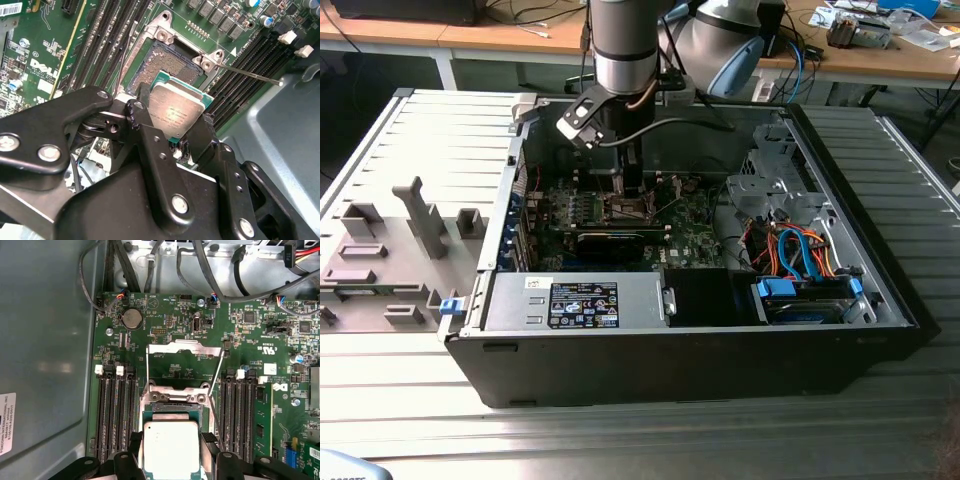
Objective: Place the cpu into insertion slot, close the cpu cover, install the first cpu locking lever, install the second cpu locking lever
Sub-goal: 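Place the cpu into insertion slot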
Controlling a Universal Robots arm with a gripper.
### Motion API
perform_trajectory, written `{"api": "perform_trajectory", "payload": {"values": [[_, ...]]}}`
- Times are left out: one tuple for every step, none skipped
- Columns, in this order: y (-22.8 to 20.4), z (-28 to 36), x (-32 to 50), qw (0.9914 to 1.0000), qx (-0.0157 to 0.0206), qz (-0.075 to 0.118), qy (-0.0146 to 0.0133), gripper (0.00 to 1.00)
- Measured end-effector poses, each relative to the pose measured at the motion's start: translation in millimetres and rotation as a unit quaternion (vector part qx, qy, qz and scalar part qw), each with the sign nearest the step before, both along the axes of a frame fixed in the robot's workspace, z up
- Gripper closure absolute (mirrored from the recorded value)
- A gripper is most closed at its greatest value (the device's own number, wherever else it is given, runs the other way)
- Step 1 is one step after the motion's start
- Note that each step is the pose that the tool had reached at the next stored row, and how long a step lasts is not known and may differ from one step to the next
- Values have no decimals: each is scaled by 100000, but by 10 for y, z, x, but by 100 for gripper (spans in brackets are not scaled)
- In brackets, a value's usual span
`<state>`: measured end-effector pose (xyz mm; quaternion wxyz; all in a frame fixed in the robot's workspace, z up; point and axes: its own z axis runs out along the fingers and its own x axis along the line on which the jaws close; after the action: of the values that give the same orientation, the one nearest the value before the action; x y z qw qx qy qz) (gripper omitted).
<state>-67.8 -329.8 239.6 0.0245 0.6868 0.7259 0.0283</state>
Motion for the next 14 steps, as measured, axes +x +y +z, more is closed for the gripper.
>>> {"api": "perform_trajectory", "payload": {"values": [[0,-2,0,100000,0,1,1,46],[0,-3,-1,100000,1,0,2,46],[0,-4,-1,100000,0,3,1,46],[0,-6,-1,100000,0,1,-1,46],[0,-8,-2,100000,1,0,2,46],[0,-9,-2,100000,1,1,1,46],[0,-12,-2,100000,2,1,1,46],[0,-14,-3,100000,4,0,0,46],[0,-15,-3,100000,4,1,0,46],[0,-17,-3,100000,1,-1,-2,46],[0,-18,-3,100000,0,-1,-3,46],[0,-20,-3,100000,1,2,1,46],[0,-22,-4,100000,-1,0,2,46],[0,-25,-4,100000,3,-1,-1,46]]}}
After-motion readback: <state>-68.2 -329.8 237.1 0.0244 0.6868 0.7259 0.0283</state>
